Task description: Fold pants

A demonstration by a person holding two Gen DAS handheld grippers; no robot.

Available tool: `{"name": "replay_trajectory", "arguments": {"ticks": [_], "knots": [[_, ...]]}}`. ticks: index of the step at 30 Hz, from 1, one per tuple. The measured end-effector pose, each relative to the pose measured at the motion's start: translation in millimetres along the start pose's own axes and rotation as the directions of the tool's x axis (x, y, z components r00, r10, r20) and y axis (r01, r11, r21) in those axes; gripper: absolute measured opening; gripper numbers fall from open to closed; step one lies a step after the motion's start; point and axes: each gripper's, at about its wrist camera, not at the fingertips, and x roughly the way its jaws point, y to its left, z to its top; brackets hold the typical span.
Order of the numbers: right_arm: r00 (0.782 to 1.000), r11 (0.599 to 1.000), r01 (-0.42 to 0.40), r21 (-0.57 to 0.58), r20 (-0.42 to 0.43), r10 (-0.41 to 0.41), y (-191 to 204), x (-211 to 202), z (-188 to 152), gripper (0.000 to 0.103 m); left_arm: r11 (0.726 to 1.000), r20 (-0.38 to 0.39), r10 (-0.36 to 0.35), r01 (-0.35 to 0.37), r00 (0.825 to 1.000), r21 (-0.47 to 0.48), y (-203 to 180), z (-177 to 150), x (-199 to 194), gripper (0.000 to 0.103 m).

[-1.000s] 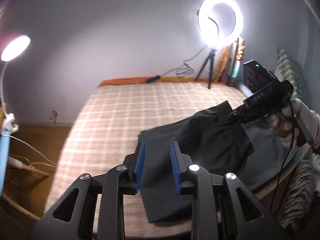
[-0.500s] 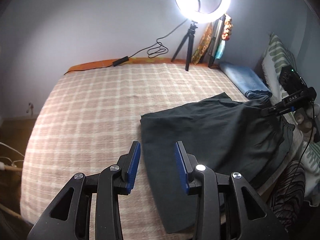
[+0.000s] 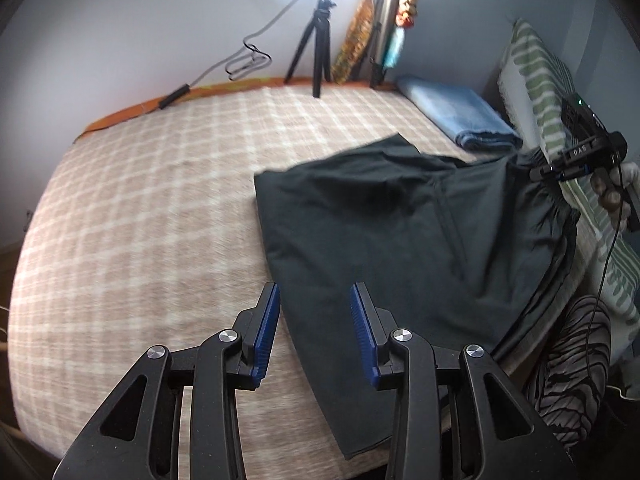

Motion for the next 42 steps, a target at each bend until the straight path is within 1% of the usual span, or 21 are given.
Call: {"name": "replay_trajectory", "arguments": {"ticks": [6, 7, 8, 10, 11, 12, 14, 15, 17, 18, 20, 21, 22, 24, 27, 30, 31, 32, 33, 37, 42], "knots": [[0.998, 0.997, 0.067, 0.029, 0.019, -0.068, -41.6, -4.8, -0.6, 0.016, 1.0, -0.034, -0.009, 0.008, 0.999, -0.027, -10.1, -5.2, 14.7, 0.035], [0.997, 0.997, 0.073, 0.031, 0.023, -0.074, -44.8, -5.2, -0.9, 0.017, 0.999, -0.045, -0.007, 0.005, 0.999, -0.043, -10.0, -6.0, 17.2, 0.038], [0.996, 0.996, 0.088, 0.028, 0.027, -0.089, -46.6, -4.3, -1.1, 0.021, 0.998, -0.053, -0.006, 0.003, 0.999, -0.059, -9.4, -6.9, 18.6, 0.046], [0.986, 0.987, 0.16, 0.0, 0.035, -0.16, -45.2, -3.4, -2.7, 0.032, 0.995, -0.055, -0.006, 0.0, 0.998, -0.104, -6.6, -10.1, 19.2, 0.051], [0.981, 0.982, 0.19, -0.013, 0.041, -0.19, -43.4, -4.3, -3.4, 0.042, 0.993, -0.056, -0.011, 0.004, 0.998, -0.12, -5.3, -12.3, 19.5, 0.051], [0.974, 0.975, 0.222, -0.028, 0.059, -0.22, -39.1, -8.1, -4.7, 0.045, 0.992, -0.058, -0.01, 0.002, 0.998, -0.129, -4.4, -14.4, 20.0, 0.051], [0.97, 0.972, 0.228, -0.05, 0.103, -0.222, -30.4, -18.0, -6.4, 0.05, 0.989, -0.06, -0.002, -0.006, 0.998, -0.146, -2.0, -17.8, 21.4, 0.051], [0.964, 0.969, 0.24, -0.06, 0.134, -0.23, -24.3, -24.5, -7.6, 0.052, 0.986, -0.068, -0.011, 0.0, 0.998, -0.167, 0.4, -20.6, 23.2, 0.051], [0.951, 0.961, 0.264, -0.078, 0.185, -0.246, -10.2, -35.7, -10.1, 0.059, 0.981, -0.076, -0.022, 0.007, 0.997, -0.193, 2.0, -25.5, 25.8, 0.051], [0.945, 0.959, 0.27, -0.089, 0.218, -0.246, 0.2, -42.7, -12.4, 0.06, 0.98, -0.082, -0.025, 0.008, 0.996, -0.199, 1.6, -28.7, 27.8, 0.051], [0.939, 0.956, 0.271, -0.116, 0.25, -0.236, 17.6, -47.3, -14.0, 0.065, 0.979, -0.093, -0.03, 0.01, 0.995, -0.203, -0.9, -34.4, 31.5, 0.051], [0.937, 0.955, 0.264, -0.131, 0.269, -0.222, 30.3, -50.0, -16.0, 0.065, 0.979, -0.095, -0.033, 0.013, 0.995, -0.203, -2.5, -36.4, 32.9, 0.051], [0.941, 0.959, 0.246, -0.144, 0.271, -0.201, 40.9, -48.8, -15.9, 0.066, 0.979, -0.093, -0.032, 0.013, 0.995, -0.204, -3.6, -38.2, 34.3, 0.051], [0.958, 0.963, 0.183, -0.2, 0.258, -0.128, 69.8, -43.4, -18.4, 0.066, 0.974, -0.074, -0.035, 0.018, 0.997, -0.225, -2.4, -40.5, 34.4, 0.05], [0.965, 0.951, 0.144, -0.272, 0.251, -0.074, 111.8, -27.2, -19.7, 0.066, 0.968, -0.051, -0.049, 0.034, 0.997, -0.25, 0.6, -41.3, 33.9, 0.046], [0.97, 0.941, 0.088, -0.326, 0.243, -0.006, 150.9, -6.6, -19.5, 0.066, 0.958, -0.033, -0.079, 0.066, 0.996, -0.279, 3.9, -41.4, 34.1, 0.036], [0.97, 0.938, 0.074, -0.339, 0.242, 0.011, 162.0, 0.7, -18.8, 0.066, 0.953, -0.028, -0.094, 0.082, 0.995, -0.292, 5.2, -41.8, 34.7, 0.029], [0.971, 0.935, 0.068, -0.348, 0.24, 0.019, 172.2, 8.5, -17.7, 0.066, 0.949, -0.022, -0.103, 0.092, 0.994, -0.303, 6.2, -42.3, 35.2, 0.025], [0.971, 0.931, 0.063, -0.358, 0.236, 0.025, 182.7, 16.6, -16.0, 0.066, 0.947, -0.017, -0.108, 0.098, 0.994, -0.307, 6.4, -42.6, 35.1, 0.024], [0.98, 0.924, 0.006, -0.383, 0.185, 0.071, 218.6, 49.6, -11.6, 0.067, 0.937, 0.033, -0.129, 0.132, 0.991, -0.323, 4.6, -42.7, 31.1, 0.013], [0.992, 0.915, -0.031, -0.403, 0.097, 0.076, 255.7, 91.8, -2.5, 0.067, 0.949, 0.101, -0.122, 0.145, 0.987, -0.278, -7.9, -37.9, 19.2, 0.01]]}}
